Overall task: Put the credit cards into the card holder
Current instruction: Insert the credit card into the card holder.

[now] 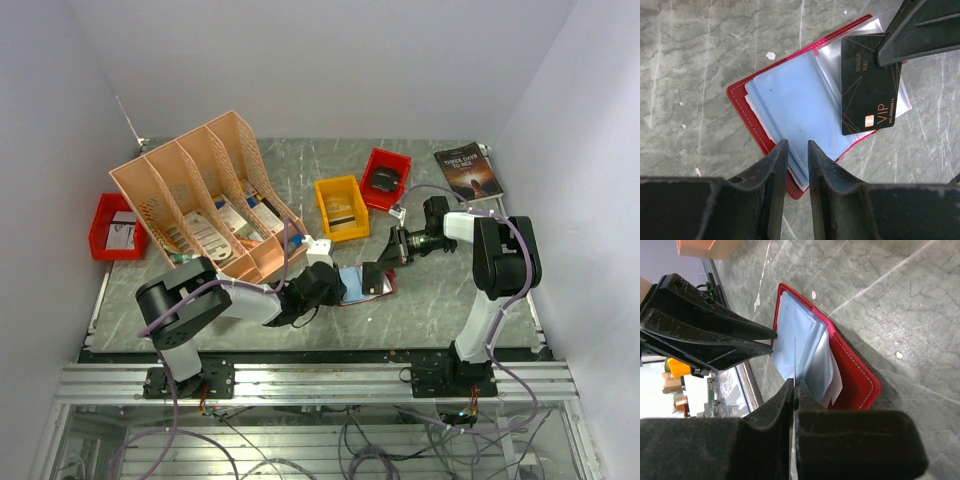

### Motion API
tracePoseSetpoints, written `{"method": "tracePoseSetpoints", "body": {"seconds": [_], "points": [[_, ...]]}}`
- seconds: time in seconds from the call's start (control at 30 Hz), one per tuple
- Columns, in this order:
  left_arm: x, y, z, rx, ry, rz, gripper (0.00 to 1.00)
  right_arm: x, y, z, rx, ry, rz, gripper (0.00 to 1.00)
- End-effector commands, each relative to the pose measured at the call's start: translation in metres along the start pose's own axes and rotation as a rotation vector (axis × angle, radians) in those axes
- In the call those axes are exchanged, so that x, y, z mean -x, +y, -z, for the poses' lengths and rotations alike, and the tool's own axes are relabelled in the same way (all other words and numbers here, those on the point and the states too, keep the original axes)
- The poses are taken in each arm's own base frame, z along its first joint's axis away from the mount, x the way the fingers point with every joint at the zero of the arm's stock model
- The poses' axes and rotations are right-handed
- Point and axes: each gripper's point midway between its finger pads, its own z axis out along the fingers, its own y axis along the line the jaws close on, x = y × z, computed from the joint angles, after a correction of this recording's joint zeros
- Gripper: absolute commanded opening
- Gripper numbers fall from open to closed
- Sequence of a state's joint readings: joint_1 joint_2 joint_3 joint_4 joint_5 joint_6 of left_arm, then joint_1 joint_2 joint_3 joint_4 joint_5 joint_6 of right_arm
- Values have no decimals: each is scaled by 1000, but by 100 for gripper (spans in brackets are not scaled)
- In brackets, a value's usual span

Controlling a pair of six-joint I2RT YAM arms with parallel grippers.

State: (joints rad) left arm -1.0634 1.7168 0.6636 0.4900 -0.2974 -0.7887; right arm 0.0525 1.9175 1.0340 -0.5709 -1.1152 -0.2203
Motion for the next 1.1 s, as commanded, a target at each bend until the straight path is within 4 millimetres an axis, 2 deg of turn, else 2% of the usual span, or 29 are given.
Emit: {"method": "tracePoseSetpoints", "body": {"seconds": [0.0, 0.33, 0.63, 1.07], "points": [[-2, 12, -5, 79, 6, -39, 33, -1, -1, -3, 17, -4, -30, 0], [-6, 15, -6, 92, 23, -49, 31, 7, -18, -3, -121, -31, -108, 0], [-7, 16, -6, 98, 27, -58, 31, -3, -19, -11, -131, 22, -120, 0], [-7, 15, -7, 94, 31, -75, 31, -7, -20, -20, -133, 48, -140, 0]]}}
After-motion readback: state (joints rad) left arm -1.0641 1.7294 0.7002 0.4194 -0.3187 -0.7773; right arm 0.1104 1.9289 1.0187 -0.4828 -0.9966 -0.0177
